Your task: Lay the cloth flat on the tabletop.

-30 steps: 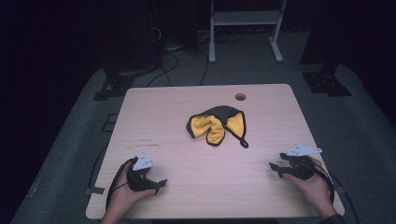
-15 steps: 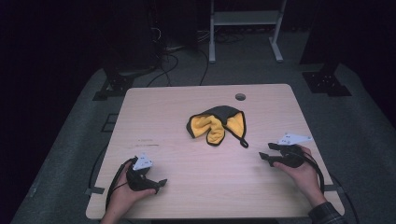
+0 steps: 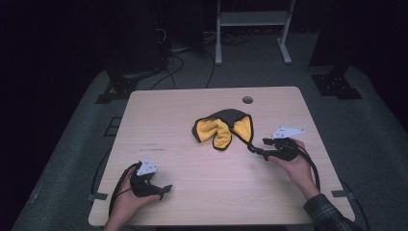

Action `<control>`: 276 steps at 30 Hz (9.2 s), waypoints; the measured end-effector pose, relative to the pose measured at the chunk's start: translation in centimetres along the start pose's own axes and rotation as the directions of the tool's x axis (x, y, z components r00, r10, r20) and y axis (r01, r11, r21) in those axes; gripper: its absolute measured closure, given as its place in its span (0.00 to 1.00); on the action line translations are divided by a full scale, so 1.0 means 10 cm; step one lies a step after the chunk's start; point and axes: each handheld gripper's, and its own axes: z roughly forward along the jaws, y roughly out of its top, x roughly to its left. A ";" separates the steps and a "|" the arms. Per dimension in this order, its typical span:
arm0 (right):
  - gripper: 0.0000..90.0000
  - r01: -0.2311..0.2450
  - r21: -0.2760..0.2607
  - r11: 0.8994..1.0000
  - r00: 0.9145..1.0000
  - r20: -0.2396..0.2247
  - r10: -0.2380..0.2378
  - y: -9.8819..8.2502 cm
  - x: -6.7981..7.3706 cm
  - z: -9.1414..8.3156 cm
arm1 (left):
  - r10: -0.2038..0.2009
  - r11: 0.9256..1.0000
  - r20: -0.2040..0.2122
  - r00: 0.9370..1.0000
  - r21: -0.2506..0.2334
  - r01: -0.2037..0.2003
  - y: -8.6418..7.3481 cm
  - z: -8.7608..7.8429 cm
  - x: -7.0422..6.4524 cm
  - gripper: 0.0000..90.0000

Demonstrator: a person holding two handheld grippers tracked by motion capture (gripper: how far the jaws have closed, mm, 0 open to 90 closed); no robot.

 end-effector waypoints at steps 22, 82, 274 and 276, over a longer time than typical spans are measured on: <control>0.76 -0.009 0.101 0.995 1.000 0.020 0.007 0.12 -0.09 0.66 | 0.000 1.000 0.000 1.000 0.000 0.000 0.00 0.00 0.00 0.00; 0.97 0.033 -0.338 0.940 0.986 -0.141 -0.085 0.96 0.34 -0.89 | 0.011 1.000 0.008 1.000 -0.020 -0.010 0.00 -0.02 0.02 0.06; 0.96 -0.001 -0.356 0.934 0.998 0.053 0.021 0.88 -0.28 -1.08 | -0.137 0.893 0.044 0.990 -0.427 0.143 1.61 -0.59 0.62 0.95; 0.96 -0.006 -0.326 0.945 0.999 0.042 0.021 0.78 -0.27 -1.00 | -0.141 0.904 0.055 0.988 -0.399 0.151 1.53 -0.51 0.61 0.95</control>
